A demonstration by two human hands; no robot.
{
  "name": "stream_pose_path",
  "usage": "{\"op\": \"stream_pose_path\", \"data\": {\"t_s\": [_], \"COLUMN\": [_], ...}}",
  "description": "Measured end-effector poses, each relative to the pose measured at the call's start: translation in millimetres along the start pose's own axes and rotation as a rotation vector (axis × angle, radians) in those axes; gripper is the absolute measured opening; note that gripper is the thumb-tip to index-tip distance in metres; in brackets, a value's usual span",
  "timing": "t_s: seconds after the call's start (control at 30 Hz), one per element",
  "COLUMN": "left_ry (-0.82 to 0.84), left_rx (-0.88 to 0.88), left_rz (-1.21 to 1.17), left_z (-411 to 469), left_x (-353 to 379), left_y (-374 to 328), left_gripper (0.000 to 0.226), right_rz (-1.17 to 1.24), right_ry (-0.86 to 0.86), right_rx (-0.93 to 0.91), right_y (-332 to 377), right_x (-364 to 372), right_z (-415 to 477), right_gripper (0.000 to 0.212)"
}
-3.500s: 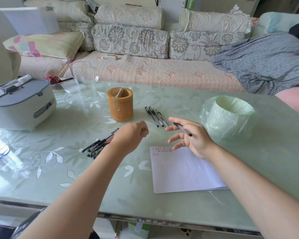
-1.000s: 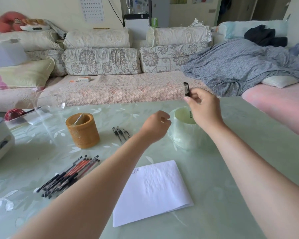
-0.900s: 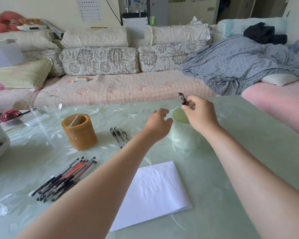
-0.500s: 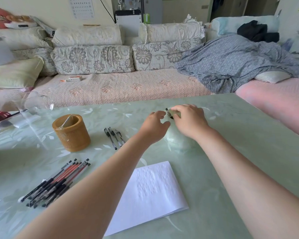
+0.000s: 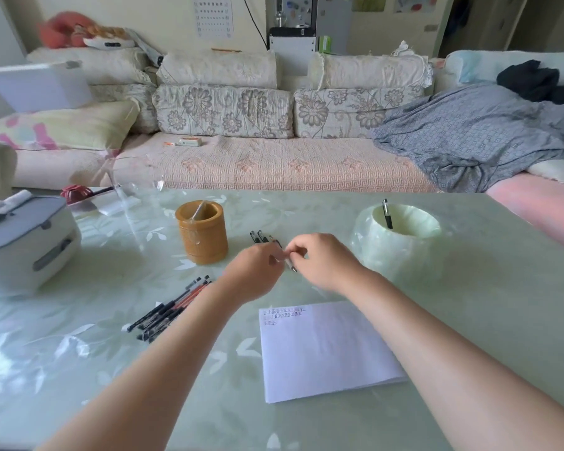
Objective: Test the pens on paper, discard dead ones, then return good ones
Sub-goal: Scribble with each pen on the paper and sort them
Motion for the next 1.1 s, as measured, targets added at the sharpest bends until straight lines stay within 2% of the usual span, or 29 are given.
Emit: {"op": "stream_pose_path", "data": {"t_s": [0.17,0.4,0.53,0.73,0.93,1.1], "left_ry": [0.024,0.074,0.198,0.252,0.263,0.22], "left_rx": [-0.11,-0.124,-0.138,-0.094,-0.076,-0.056], "left_rz": [0.117,0.101,0.116,0.228,0.276,0.325], "left_z": [-45,-79,-90,-90,-86,-83], "left_x": [-35,-71,-63,-56,-51,-53], "left_y": [76,130,134,128,118,107], "left_gripper": [0.013,0.016,0.019,0.029,0.03,0.031], "right_rz": [0.011,-0.096,-0.258,-0.444,-0.416,-0.353], "right_ry": [0.173,0.29,0.24,0.186,0.22,0.235], "right_rx": [-0.073,-0.237,-0.38,-0.493,-0.51,-0.449], "right_y": [47,87,98,98,95,86], "right_x": [60,120,139,145,144,130], "right_z": [7,9,7,4,-1,3], "right_gripper": [0.021,0.027,0.022,0.02,0.008,0.012]}}
Point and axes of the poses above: each hand's wrist, its own z-axis towards the middle knuckle, its own x-axis out of the palm, y = z × x, the point moved 5 cm from there along z, towards the middle knuckle, and after that the axes turned 2 degrees about y, right-handed, at the moved point
